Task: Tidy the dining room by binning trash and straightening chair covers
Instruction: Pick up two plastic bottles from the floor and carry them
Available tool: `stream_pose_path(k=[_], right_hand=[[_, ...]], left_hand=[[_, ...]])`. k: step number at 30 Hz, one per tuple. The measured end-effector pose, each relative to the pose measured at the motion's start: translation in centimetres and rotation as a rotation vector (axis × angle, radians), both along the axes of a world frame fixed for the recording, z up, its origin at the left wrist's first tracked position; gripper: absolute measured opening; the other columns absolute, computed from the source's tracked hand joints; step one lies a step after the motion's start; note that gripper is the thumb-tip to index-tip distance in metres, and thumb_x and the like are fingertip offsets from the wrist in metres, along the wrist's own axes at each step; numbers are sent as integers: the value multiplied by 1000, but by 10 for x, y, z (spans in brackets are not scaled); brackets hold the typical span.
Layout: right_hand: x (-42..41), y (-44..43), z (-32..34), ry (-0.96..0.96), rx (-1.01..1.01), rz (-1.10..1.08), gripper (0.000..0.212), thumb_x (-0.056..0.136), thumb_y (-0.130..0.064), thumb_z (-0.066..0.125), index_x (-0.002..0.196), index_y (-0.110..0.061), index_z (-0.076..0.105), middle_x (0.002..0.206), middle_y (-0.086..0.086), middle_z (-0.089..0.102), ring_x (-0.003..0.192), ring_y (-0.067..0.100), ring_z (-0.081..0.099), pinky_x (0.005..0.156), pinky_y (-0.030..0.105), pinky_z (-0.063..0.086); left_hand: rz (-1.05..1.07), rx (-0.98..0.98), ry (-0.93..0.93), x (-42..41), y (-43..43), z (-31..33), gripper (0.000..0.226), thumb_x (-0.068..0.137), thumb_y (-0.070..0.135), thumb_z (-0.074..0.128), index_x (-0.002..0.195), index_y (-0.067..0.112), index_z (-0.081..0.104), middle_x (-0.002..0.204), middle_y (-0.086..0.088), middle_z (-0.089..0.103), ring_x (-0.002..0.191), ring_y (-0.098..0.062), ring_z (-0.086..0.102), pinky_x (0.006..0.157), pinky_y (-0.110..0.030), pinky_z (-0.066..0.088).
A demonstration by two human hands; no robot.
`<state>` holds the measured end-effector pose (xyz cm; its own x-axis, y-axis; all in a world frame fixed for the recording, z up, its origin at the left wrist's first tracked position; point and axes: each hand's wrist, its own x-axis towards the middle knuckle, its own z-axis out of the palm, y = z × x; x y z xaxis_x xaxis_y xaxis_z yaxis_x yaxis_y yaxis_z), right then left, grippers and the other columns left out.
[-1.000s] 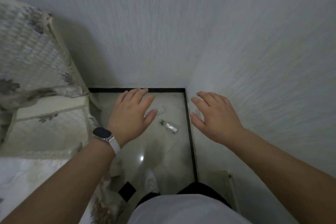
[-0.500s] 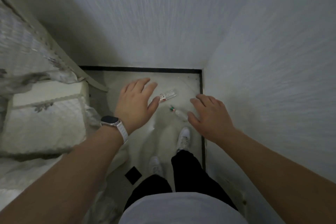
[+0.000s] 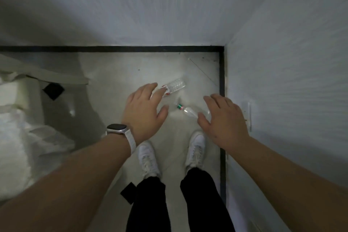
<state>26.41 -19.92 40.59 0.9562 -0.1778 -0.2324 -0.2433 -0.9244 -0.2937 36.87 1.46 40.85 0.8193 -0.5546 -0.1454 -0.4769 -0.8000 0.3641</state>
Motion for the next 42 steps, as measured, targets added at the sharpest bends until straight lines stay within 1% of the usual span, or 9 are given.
stream_pose_path(k=[4,11,18,21,24,28,33,38,42], right_hand=[[7,0,-101,42,42,-35,56,87,-46,45,126,-10,59,123,12,62,106,33,60,84,46,50],[-6,-5,-264,128,55,-37,54,81,-42,57,122,-7,61,114,12,64,97,34,61,78,43,50],[-11,-18,-391,314,40,106,68,82,-52,58,137,-15,47,129,8,56,113,30,54,87,40,44],[-8,-18,-425,393,57,151,76,83,-55,59,144,-17,36,132,7,50,116,31,51,88,41,44],[-3,-19,-446,463,57,132,81,82,-56,60,145,-16,28,129,8,49,111,32,52,83,41,49],[2,-23,-450,474,108,99,75,82,-55,62,140,-17,33,125,7,50,108,31,53,79,39,48],[13,-32,-435,412,145,-1,71,81,-53,66,135,-18,38,122,7,51,106,30,54,77,37,46],[19,-35,-393,329,205,-112,72,78,-52,70,133,-18,40,121,7,54,103,28,56,74,35,47],[21,-36,-343,275,268,-152,71,79,-53,71,132,-18,41,120,7,55,100,27,57,79,42,52]], left_hand=[[-67,18,46,9,-7,-108,54,85,43,48,128,13,61,130,-13,60,118,-35,57,94,-45,46],[-171,149,101,22,-18,-281,58,84,46,45,132,16,58,133,-13,58,119,-35,56,93,-46,45],[-67,137,114,53,-40,-403,62,86,40,55,140,12,48,143,-19,48,130,-38,45,100,-50,39],[-135,166,116,68,-47,-436,69,85,42,53,146,10,41,148,-21,42,133,-40,42,103,-52,37],[-160,231,181,86,-55,-451,81,82,47,49,152,12,30,149,-20,40,128,-42,45,98,-51,40],[-156,292,219,98,-68,-454,85,86,44,62,155,16,20,139,-19,46,119,-42,50,89,-48,44],[-70,280,314,102,-66,-441,82,82,44,67,149,18,27,128,-21,53,112,-43,55,87,-47,48],[21,250,371,86,-51,-402,78,81,41,69,147,21,32,128,-16,56,112,-39,56,88,-42,46],[85,200,361,78,-41,-354,79,80,41,71,147,23,34,129,-12,58,111,-36,57,89,-42,47]])
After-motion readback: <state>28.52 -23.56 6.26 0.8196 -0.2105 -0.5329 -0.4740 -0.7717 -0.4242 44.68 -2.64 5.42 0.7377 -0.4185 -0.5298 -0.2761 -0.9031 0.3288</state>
